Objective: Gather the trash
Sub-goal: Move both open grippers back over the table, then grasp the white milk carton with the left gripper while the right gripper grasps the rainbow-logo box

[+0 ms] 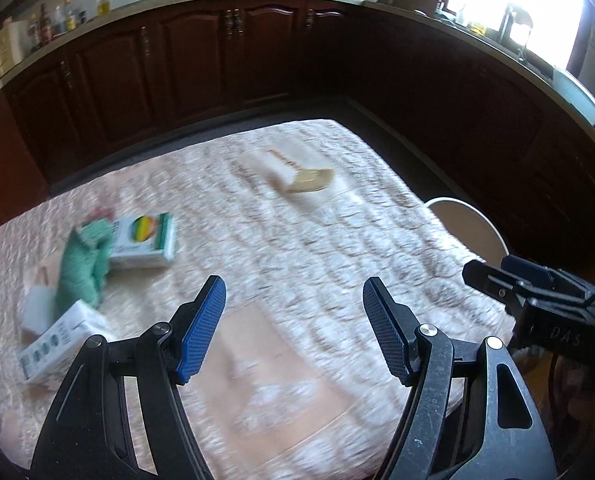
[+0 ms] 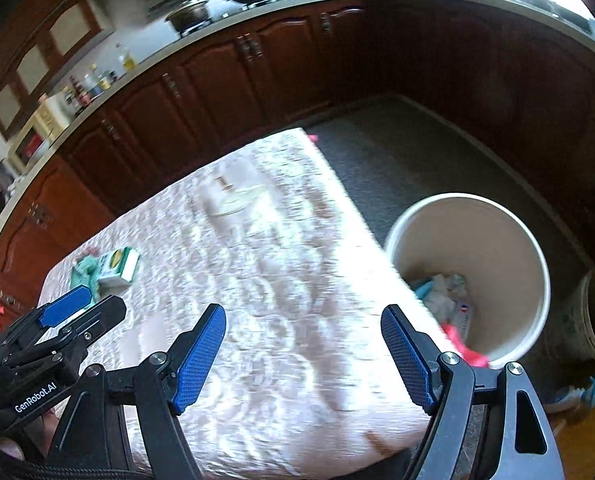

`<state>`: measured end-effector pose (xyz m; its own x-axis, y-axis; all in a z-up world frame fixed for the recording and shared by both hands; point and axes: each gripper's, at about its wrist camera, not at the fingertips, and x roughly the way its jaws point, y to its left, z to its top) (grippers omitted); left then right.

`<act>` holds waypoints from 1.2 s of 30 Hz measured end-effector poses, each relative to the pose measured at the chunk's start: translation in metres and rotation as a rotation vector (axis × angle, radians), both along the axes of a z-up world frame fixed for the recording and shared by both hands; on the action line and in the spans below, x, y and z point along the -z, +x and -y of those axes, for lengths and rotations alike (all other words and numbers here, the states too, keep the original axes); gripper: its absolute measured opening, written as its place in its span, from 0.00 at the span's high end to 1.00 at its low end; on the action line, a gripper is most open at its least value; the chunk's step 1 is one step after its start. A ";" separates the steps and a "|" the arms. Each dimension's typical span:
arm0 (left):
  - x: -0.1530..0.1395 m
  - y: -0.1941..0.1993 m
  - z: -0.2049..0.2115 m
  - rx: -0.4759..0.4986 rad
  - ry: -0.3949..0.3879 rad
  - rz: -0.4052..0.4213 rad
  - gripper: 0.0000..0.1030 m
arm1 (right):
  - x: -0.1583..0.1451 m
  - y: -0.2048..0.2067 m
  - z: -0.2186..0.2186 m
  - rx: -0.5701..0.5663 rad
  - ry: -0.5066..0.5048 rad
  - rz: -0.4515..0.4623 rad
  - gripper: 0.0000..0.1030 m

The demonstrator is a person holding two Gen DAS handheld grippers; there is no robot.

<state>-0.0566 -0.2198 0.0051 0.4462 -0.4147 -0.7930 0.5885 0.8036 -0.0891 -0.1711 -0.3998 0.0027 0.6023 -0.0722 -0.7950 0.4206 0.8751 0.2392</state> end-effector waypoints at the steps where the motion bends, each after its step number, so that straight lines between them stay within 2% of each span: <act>1: 0.000 0.003 -0.011 -0.003 -0.002 -0.007 0.32 | 0.000 0.002 -0.004 -0.010 0.000 -0.001 0.25; 4: 0.003 0.009 -0.039 -0.006 0.006 -0.019 0.29 | 0.000 0.014 -0.020 -0.055 0.005 -0.003 0.25; 14: 0.022 0.045 -0.144 -0.055 0.134 0.001 0.29 | 0.015 0.057 -0.071 -0.200 0.032 -0.050 0.24; 17: 0.030 0.058 -0.164 -0.055 0.171 0.006 0.29 | 0.019 0.069 -0.086 -0.235 0.028 -0.067 0.24; 22: 0.047 0.075 -0.176 -0.018 0.240 0.004 0.29 | 0.025 0.090 -0.106 -0.289 0.026 -0.088 0.24; 27: 0.069 0.082 -0.162 0.046 0.336 -0.005 0.29 | 0.030 0.107 -0.120 -0.321 0.032 -0.107 0.24; 29: 0.072 0.085 -0.161 0.044 0.330 -0.023 0.31 | 0.033 0.117 -0.127 -0.350 0.037 -0.108 0.24; 34: 0.068 0.091 -0.167 -0.008 0.291 -0.095 0.48 | 0.039 0.150 -0.143 -0.456 -0.002 -0.096 0.24; 36: 0.064 0.090 -0.170 -0.044 0.289 -0.108 0.51 | 0.043 0.167 -0.150 -0.506 -0.016 -0.098 0.22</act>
<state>0.0338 -0.0499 -0.0585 0.3659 -0.1476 -0.9189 0.5518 0.8294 0.0865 -0.0038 -0.2498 -0.0404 0.4879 0.1965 -0.8505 -0.0367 0.9781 0.2049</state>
